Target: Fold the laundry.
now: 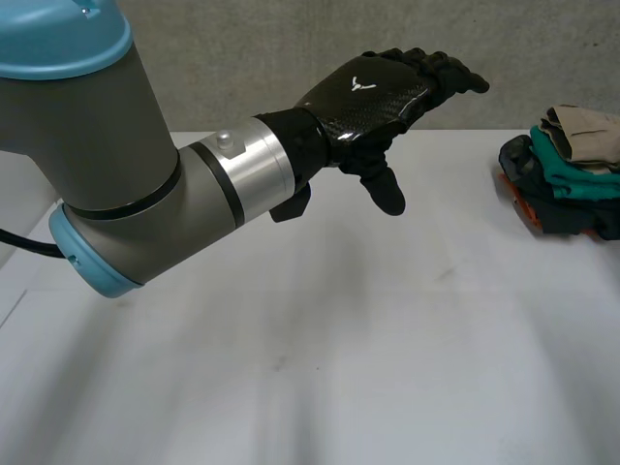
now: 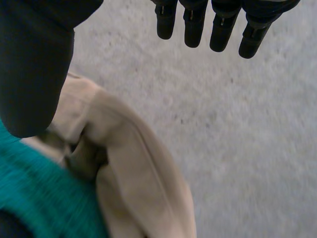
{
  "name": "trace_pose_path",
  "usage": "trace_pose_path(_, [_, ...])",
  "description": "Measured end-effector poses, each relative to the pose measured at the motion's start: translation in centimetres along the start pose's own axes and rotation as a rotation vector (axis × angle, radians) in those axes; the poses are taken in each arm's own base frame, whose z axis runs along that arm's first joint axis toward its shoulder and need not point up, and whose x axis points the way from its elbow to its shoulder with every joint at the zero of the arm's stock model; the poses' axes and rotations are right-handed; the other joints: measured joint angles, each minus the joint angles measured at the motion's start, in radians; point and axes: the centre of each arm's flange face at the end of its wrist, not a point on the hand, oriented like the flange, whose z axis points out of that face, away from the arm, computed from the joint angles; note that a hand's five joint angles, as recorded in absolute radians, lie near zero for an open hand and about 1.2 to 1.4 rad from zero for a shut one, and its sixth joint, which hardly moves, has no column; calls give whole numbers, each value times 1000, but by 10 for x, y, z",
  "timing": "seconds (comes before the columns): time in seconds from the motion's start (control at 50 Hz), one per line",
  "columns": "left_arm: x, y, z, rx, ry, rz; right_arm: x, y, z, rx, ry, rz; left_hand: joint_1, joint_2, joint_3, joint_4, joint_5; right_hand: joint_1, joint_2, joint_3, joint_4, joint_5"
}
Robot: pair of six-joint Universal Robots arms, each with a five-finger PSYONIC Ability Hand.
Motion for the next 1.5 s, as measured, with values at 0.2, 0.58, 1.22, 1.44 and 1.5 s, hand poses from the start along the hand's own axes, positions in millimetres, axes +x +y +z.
trace_pose_path(0.2, [-8, -26, -1, 95, -41, -4, 42, -42, -27, -119, 246, -182, 1, 0, 0, 0, 0, 0, 0, 0, 0, 0])
trace_pose_path(0.58, [-220, 25, -89, -176, -811, 341, -151, -110, -95, 355, -258, -274, 0, 0, 0, 0, 0, 0, 0, 0, 0, 0])
trace_pose_path(1.22, [-325, 239, -110, -373, -760, 496, -210, -26, -169, 14, -497, -228, 931, 977, 963, 997, 888, 0, 0, 0, 0, 0])
trace_pose_path(1.44, [-238, 90, -54, -37, -736, 439, -207, -26, -167, 6, -471, -227, 931, 988, 977, 998, 888, 0, 0, 0, 0, 0])
trace_pose_path(1.5, [-193, 62, -42, 45, -661, 344, -206, -27, -167, -1, -454, -227, 931, 988, 977, 999, 904, 0, 0, 0, 0, 0])
